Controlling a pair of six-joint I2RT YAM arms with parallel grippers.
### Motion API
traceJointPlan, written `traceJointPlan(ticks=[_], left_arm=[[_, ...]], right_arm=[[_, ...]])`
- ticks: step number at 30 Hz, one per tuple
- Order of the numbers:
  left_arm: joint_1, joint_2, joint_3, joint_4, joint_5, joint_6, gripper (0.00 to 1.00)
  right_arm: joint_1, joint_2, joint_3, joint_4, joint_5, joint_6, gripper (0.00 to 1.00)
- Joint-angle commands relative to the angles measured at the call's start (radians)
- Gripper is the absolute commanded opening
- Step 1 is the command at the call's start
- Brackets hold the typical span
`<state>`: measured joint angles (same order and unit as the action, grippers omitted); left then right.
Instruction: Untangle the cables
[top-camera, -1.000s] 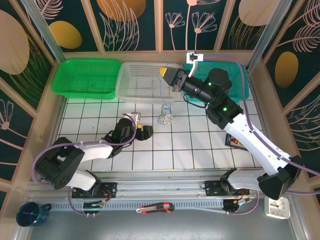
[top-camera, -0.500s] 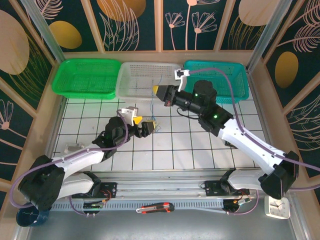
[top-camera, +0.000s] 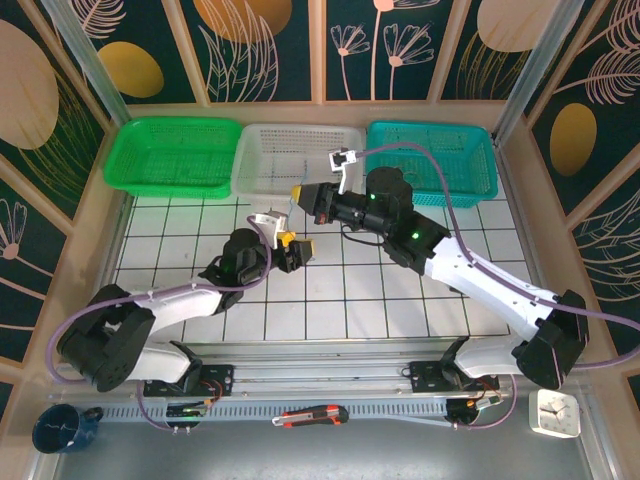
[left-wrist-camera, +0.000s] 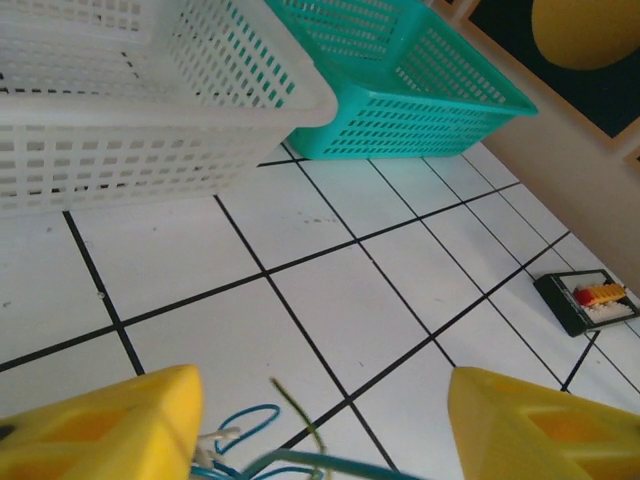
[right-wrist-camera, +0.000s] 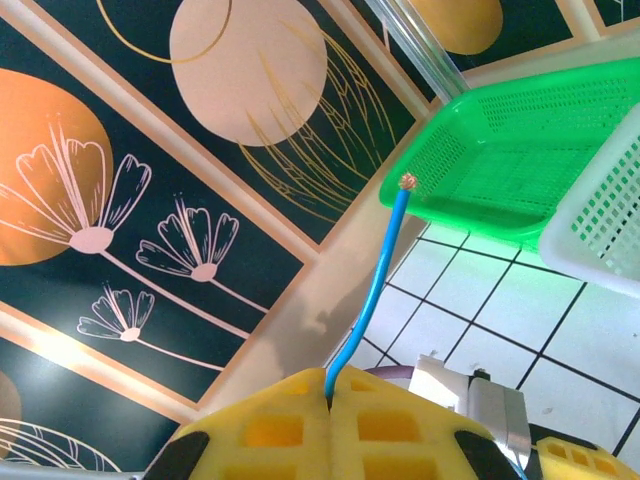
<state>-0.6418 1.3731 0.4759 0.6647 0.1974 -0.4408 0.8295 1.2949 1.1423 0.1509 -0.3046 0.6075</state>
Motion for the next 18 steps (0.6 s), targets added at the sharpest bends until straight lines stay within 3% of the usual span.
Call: traceJointPlan(ticks=[1, 13, 18], left_arm=[[-0.005, 0.034, -0.019, 0.101, -0.028, 0.010, 0.59], [-0.004, 0.149, -0.080, 0.218, -0.016, -0.020, 0.32], [-0.004, 0.170, -0.101, 0.244, -0.013, -0.038, 0.28]], right_arm=[[0.008, -0.002, 0.036, -0.006, 0.000, -0.019, 0.00], [-0.030, 0.004, 0.238, 0.021, -0.089, 0.003, 0.00], [-0.096, -0.010, 0.287, 0.110, -0.137, 0.068, 0.00]])
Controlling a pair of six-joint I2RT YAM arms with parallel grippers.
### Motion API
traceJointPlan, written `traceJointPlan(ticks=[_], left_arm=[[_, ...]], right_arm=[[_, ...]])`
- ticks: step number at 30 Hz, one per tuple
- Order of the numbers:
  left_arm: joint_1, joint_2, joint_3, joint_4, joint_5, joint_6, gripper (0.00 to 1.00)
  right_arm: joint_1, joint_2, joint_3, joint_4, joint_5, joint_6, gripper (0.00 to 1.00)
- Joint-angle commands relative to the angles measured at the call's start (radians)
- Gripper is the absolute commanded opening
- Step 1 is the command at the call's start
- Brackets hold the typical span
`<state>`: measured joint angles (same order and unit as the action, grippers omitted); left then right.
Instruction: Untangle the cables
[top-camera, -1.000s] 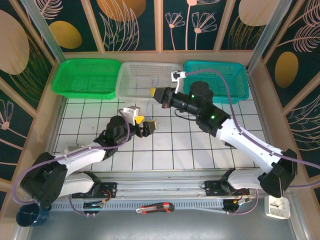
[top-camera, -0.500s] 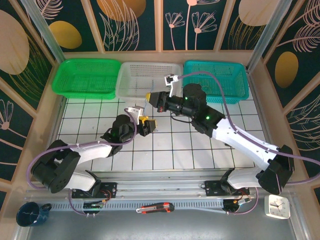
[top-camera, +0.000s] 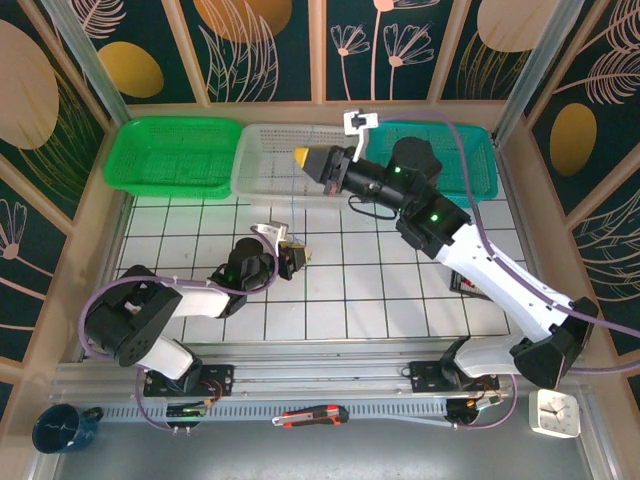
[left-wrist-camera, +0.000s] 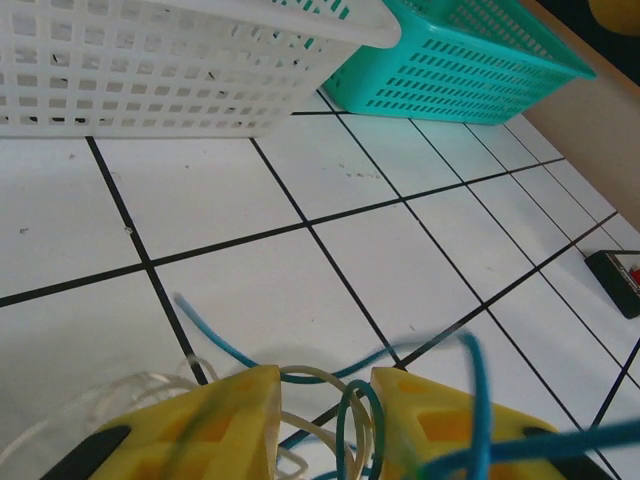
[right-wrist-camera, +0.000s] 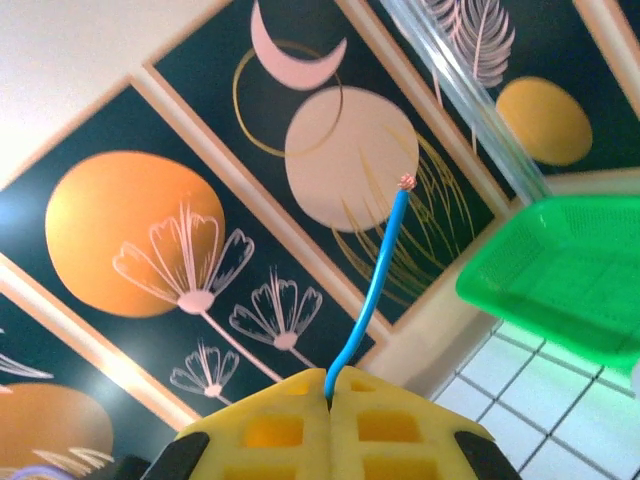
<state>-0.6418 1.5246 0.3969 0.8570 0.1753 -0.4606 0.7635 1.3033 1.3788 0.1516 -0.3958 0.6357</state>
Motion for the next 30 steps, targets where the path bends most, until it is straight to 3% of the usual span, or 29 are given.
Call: traceJointPlan(ticks=[1, 12, 20, 30], left_arm=[[-0.004, 0.022, -0.026, 0.055, 0.010, -0.022, 0.29], [-0.004, 0.056, -0.053, 0.082, 0.010, -0.041, 0.27], [-0.005, 0.081, -0.071, 0.104, 0.012, -0.064, 0.23], [-0.004, 0.085, -0.084, 0.116, 0.009, -0.073, 0.22]], right_arm=[[-0.042, -0.022, 0.057, 0.120, -0.046, 0.048, 0.00], [-0.148, -0.007, 0.189, 0.230, -0.066, 0.127, 0.00], [-0.248, 0.022, 0.355, 0.198, -0.095, 0.131, 0.00], [-0.318, 0.081, 0.434, 0.169, -0.130, 0.156, 0.00]])
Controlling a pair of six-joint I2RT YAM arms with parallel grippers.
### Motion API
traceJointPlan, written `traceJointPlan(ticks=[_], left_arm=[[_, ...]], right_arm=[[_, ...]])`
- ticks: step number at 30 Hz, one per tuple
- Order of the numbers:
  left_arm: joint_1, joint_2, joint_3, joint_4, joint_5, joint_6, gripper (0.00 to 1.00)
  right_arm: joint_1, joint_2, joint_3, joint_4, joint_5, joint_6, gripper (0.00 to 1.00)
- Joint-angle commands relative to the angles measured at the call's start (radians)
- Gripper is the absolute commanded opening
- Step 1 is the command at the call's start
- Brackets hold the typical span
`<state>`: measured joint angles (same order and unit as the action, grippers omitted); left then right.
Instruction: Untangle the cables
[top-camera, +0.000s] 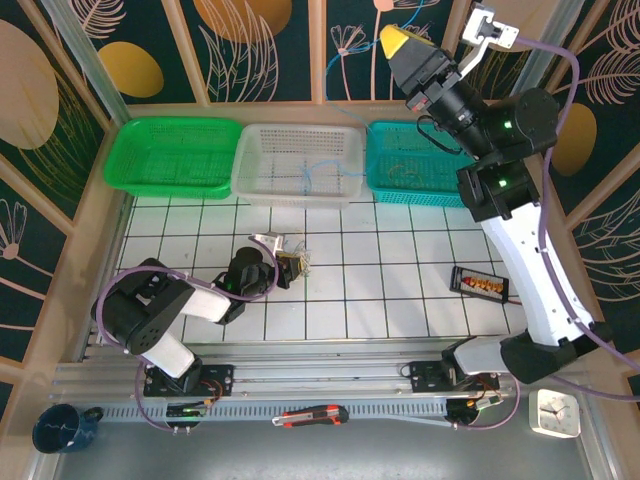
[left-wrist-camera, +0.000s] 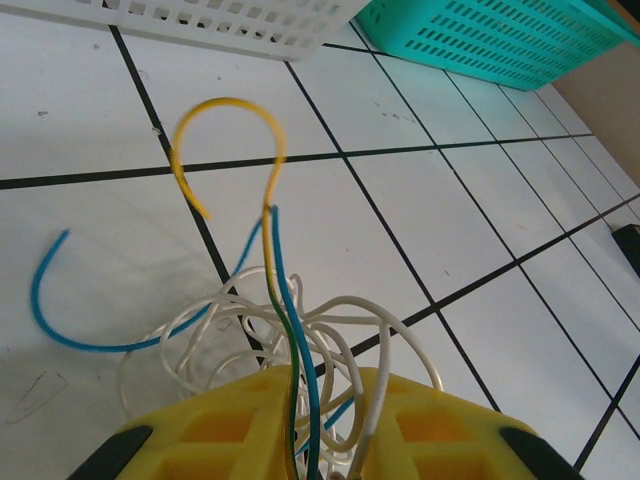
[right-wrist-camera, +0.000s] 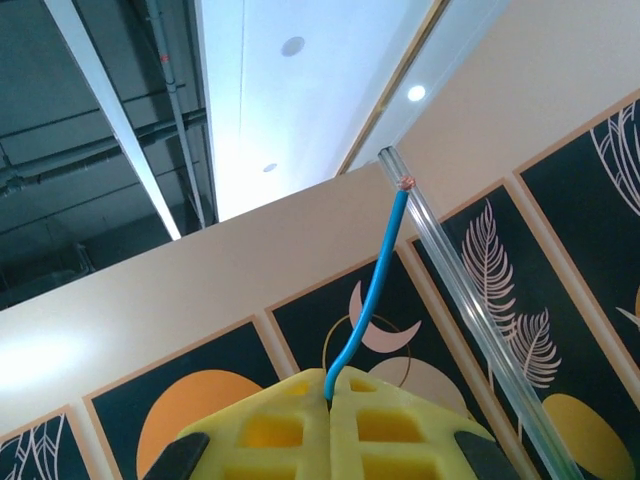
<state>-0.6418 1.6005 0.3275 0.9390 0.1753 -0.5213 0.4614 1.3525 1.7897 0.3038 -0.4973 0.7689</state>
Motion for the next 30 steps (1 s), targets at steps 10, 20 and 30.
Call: traceJointPlan(ticks=[10, 20, 30], left_arm=[[-0.005, -0.057, -0.018, 0.015, 0.021, -0.040, 0.41], [-0.005, -0.197, -0.001, -0.080, -0.001, -0.066, 0.79], [-0.004, -0.299, 0.000, -0.136, -0.038, -0.081, 0.99]], right_arm=[[-0.084, 0.166, 0.054, 0.059, -0.050, 0.046, 0.00], [-0.142, 0.377, 0.092, 0.189, -0.086, 0.094, 0.00], [-0.141, 0.614, 0.019, 0.195, -0.152, 0.039, 0.00]])
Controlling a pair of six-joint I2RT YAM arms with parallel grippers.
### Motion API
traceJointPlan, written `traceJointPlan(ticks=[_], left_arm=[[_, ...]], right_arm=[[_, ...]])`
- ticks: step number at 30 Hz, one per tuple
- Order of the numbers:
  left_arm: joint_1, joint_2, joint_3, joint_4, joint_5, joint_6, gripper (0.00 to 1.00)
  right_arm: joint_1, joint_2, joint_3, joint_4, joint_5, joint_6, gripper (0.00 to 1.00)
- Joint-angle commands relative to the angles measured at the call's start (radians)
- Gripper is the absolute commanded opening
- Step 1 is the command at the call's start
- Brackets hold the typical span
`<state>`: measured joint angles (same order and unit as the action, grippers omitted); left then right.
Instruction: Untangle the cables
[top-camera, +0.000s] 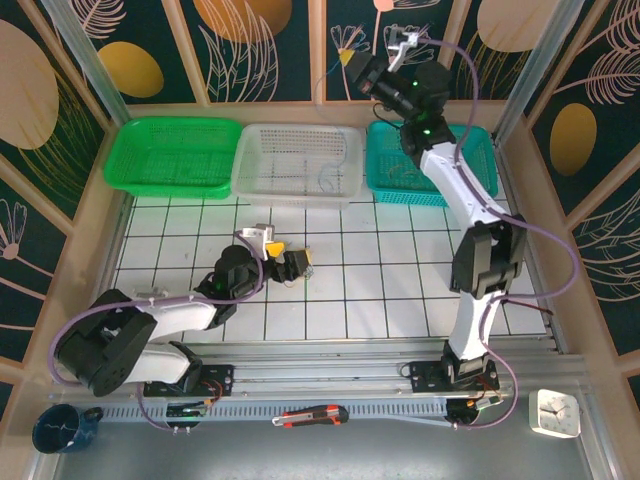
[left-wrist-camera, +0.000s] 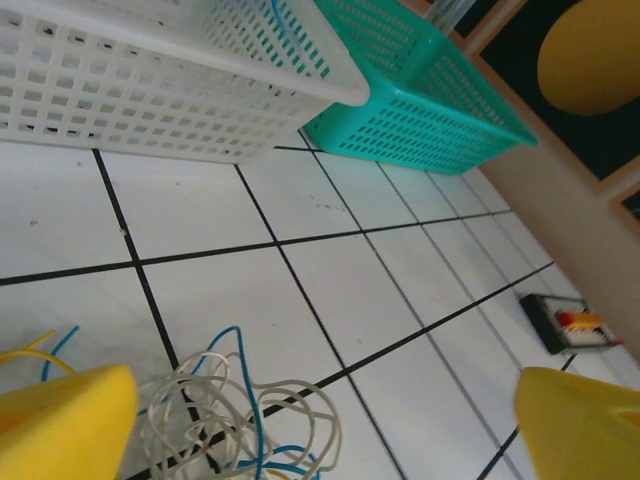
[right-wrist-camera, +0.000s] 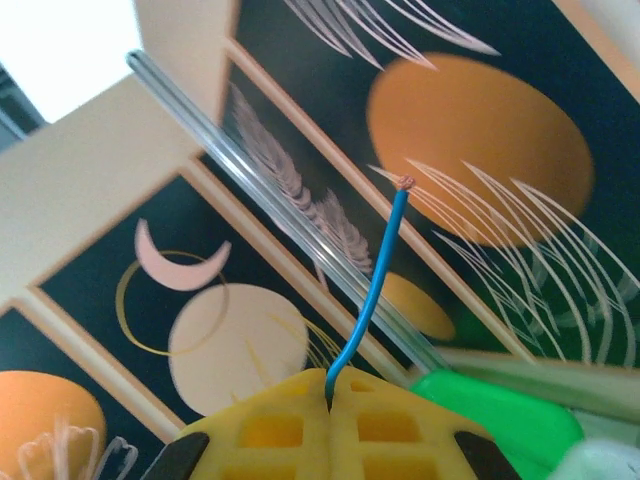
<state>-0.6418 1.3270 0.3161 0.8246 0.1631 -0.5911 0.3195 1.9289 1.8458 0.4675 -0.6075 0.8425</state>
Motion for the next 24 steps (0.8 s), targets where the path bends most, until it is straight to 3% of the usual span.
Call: traceJointPlan(ticks=[1, 3, 6, 10, 17, 24], left_arm=[[-0.004, -0.032, 0.014, -0.030, -0.034, -0.013, 0.99], [-0.005, -0.038, 0.025, -0.051, -0.044, -0.010, 0.99], [-0.005, -0.050, 0.038, -0.077, -0.059, -0.011, 0.99], [-0.004, -0.073, 0.036, -0.081, -0.090, -0.029, 0.99], [-0.005, -0.080, 0.037, -0.082, -0.118, -0.045, 0.99], [-0.005, -0.077, 0.017, -0.070, -0.137, -0.073, 0.99]], right_arm=[[0.004, 0.052, -0.063, 0.023, -0.036, -0.056, 0.00], [0.012, 0.093, -0.076, -0.034, -0.037, -0.109, 0.02], [0.035, 0.153, -0.018, -0.214, -0.026, -0.226, 0.39], [0.057, 0.160, 0.029, -0.367, 0.032, -0.355, 0.66], [0.061, 0.059, -0.035, -0.390, 0.082, -0.404, 0.70], [0.083, -0.109, -0.290, -0.303, 0.106, -0.399, 0.68]])
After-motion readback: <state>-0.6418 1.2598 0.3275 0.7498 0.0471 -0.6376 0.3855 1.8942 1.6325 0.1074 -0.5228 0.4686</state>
